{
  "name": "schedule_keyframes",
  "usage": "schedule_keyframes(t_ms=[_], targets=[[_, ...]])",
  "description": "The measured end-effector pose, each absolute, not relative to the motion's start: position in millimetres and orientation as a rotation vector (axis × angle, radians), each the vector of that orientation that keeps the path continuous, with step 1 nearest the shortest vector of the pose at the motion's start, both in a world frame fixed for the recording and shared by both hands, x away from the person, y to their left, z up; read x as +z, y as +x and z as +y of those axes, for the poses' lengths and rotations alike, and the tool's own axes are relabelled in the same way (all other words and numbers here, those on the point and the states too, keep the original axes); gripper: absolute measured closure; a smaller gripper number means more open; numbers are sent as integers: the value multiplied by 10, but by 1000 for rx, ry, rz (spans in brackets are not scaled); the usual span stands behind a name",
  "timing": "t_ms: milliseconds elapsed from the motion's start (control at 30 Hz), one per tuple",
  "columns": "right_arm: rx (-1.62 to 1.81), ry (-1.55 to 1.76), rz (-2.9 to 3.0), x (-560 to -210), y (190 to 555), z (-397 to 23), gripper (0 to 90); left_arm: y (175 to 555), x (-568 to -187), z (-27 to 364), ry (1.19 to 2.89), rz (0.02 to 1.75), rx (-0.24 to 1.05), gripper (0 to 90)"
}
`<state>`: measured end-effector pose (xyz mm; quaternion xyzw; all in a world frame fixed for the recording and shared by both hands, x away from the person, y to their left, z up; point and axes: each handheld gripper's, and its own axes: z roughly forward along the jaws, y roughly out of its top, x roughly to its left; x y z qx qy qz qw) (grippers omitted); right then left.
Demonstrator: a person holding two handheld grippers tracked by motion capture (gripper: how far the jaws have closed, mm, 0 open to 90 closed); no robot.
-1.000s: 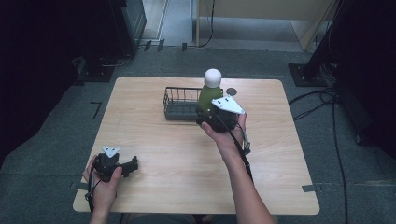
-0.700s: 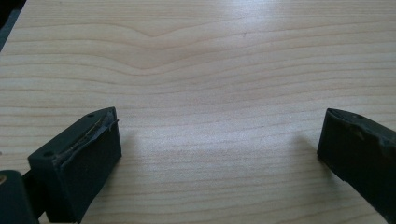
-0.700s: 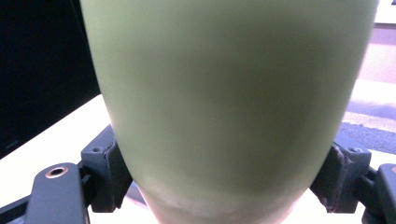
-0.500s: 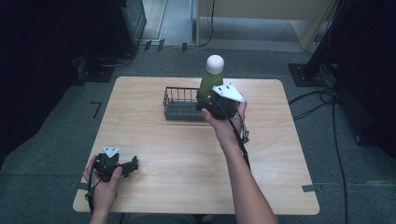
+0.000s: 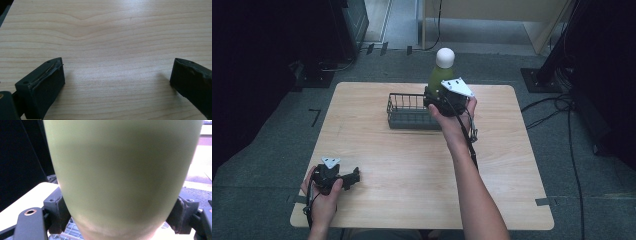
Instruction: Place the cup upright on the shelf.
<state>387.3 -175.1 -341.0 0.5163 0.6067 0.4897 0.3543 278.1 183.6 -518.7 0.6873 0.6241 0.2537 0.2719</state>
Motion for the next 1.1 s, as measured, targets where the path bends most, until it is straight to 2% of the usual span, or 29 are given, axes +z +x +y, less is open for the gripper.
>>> schedule_keyframes(t_ms=[633, 1100], targets=[[1250, 1403, 1528, -3612, 4329, -1723, 200, 2780, -5186, 1837, 1855, 1678, 682, 1], [1210, 1443, 1574, -3848, 4446, -1655, 200, 2781, -5186, 1837, 1855, 1677, 682, 1]])
